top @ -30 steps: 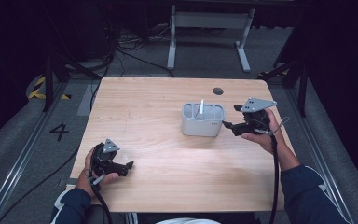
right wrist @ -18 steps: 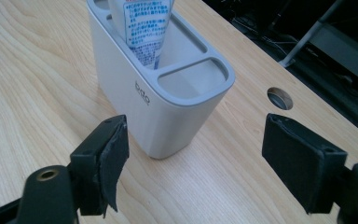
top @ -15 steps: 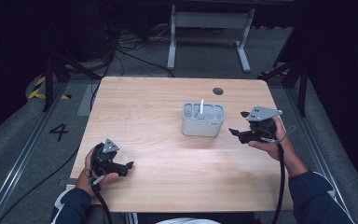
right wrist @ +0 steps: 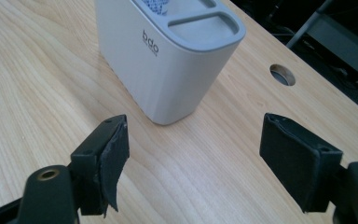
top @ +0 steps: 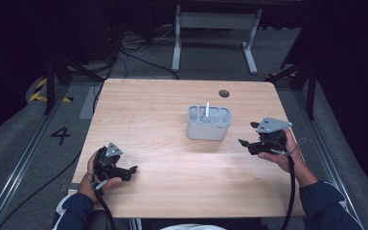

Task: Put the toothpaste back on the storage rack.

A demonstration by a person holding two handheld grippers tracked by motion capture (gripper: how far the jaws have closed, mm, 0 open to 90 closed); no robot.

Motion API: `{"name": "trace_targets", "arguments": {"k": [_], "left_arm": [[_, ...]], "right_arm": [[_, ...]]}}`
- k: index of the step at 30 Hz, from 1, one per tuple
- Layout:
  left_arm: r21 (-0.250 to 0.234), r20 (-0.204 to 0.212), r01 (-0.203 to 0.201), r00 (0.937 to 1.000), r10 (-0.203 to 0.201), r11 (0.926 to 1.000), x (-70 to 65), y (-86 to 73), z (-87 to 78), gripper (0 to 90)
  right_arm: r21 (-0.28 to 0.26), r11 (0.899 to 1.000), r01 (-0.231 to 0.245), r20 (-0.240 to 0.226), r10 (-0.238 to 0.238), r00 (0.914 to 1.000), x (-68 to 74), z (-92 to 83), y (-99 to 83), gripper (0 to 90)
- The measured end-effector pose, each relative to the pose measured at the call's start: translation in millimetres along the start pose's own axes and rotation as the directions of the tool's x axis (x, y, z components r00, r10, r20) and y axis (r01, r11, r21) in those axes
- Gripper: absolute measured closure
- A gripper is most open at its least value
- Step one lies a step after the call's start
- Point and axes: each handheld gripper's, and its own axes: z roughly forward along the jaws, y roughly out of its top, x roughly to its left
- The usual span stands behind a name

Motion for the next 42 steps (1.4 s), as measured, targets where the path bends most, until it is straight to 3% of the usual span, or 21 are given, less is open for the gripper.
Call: {"name": "trace_targets", "arguments": {"k": [11,18,24,29,36,42], "left_arm": [[0.0,0.0,0.0,1.0,0.0,1.0,0.0,0.0,0.0,0.4],[0.0,0.0,0.0,1.0,0.0,1.0,0.0,0.0,0.0,0.4],[0.0,0.0,0.0,1.0,0.0,1.0,0.0,0.0,0.0,0.4],[0.001,-0.001,-0.004,1.0,0.004,1.0,0.3,0.3,0.0,0.4],[0.004,0.002,-0.002,1.0,0.002,1.0,0.0,0.4,0.2,0.4],[0.004,0.003,-0.002,1.0,0.002,1.0,0.0,0.4,0.2,0.4]], "right_arm": [[0.021,0.999,-0.032,0.018,0.032,0.9993,-0.6,-7.4,-27.6,24.9],[0.052,0.998,-0.027,0.038,0.025,0.999,0.4,-14.3,-46.6,24.4],[0.089,0.996,-0.029,0.041,0.025,0.9988,1.2,-17.5,-65.8,24.3],[0.09,0.995,-0.04,0.026,0.038,0.9989,0.7,-21.9,-79.2,23.6],[0.115,0.99,-0.084,0.025,0.082,0.9963,1.3,-27.1,-99.3,23.4],[0.12,0.979,-0.162,0.016,0.161,0.9868,0.6,-31.5,-117.1,22.9]]}}
